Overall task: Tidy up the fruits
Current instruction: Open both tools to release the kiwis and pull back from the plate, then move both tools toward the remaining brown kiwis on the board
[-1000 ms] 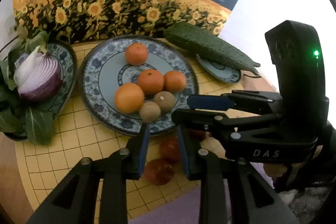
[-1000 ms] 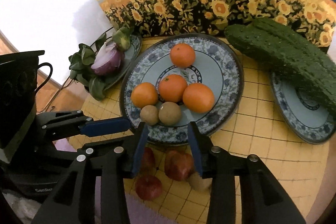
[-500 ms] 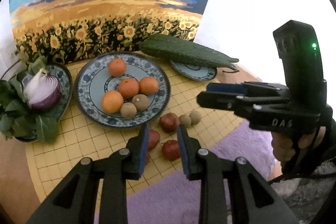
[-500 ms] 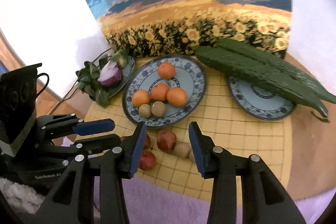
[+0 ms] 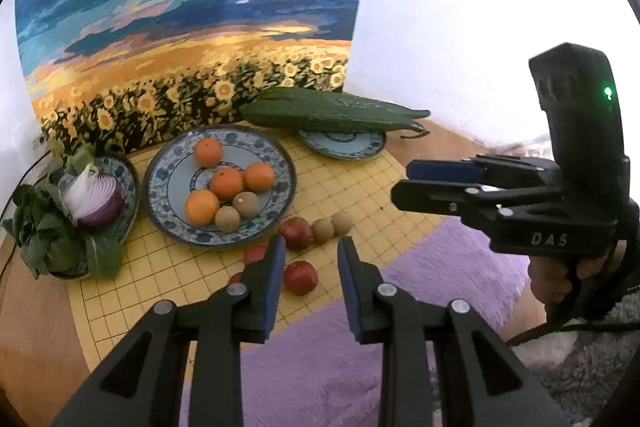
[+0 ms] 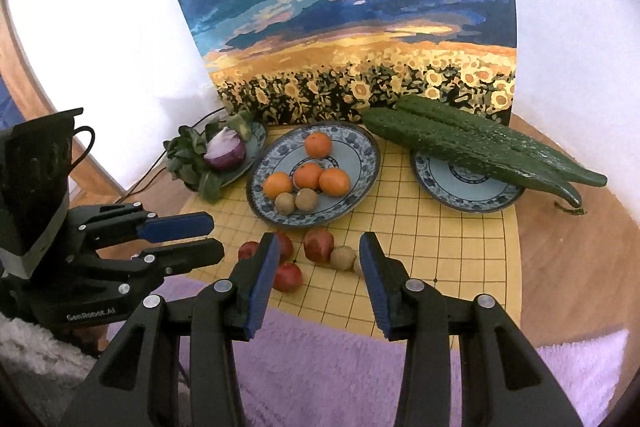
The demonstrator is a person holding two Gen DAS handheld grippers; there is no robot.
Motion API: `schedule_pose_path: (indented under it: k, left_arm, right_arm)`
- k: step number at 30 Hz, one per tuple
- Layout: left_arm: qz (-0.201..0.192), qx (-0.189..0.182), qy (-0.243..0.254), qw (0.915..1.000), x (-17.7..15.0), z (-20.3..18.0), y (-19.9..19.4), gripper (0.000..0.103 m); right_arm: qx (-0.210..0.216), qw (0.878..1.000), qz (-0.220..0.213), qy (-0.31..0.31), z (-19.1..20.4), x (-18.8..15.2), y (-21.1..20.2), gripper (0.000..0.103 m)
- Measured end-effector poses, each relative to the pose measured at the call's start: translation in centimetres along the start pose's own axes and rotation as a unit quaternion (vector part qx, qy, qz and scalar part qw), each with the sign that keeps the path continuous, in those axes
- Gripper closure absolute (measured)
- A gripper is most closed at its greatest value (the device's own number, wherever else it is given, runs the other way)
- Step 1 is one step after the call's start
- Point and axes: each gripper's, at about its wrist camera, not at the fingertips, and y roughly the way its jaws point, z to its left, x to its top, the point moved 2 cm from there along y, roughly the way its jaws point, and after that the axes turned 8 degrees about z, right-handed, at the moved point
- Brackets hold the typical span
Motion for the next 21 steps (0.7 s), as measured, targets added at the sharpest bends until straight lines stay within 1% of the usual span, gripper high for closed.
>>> schedule_pose_path:
  k: [6, 11, 16, 18, 21]
  left_arm:
    - [-0.001, -0.007, 0.011, 0.9999, -0.1, -1.0, -0.4, 0.076]
    - [0.005, -0.028, 0.019, 0.9994, 0.2, -2.1, 0.2, 0.076]
    - [0.025, -0.048, 0.03, 0.9981, 0.6, -3.2, 2.0, 0.076]
    - [0.032, -0.053, 0.024, 0.9978, 0.6, -3.1, 2.9, 0.076]
    - [0.043, -0.074, 0.008, 0.9963, 0.7, -2.5, 4.2, 0.076]
  right_arm:
    - [-0.006, 1.0, -0.005, 0.006, -0.1, -0.8, -0.8, 0.06]
    - [-0.02, 1.0, -0.005, 0.015, -0.6, -2.0, -1.9, 0.06]
    - [-0.039, 0.998, -0.008, 0.038, -2.1, -3.2, -3.0, 0.06]
    - [-0.044, 0.998, -0.005, 0.049, -2.6, -3.6, -3.1, 0.06]
    - [-0.047, 0.997, 0.001, 0.058, -3.3, -4.0, -3.0, 0.06]
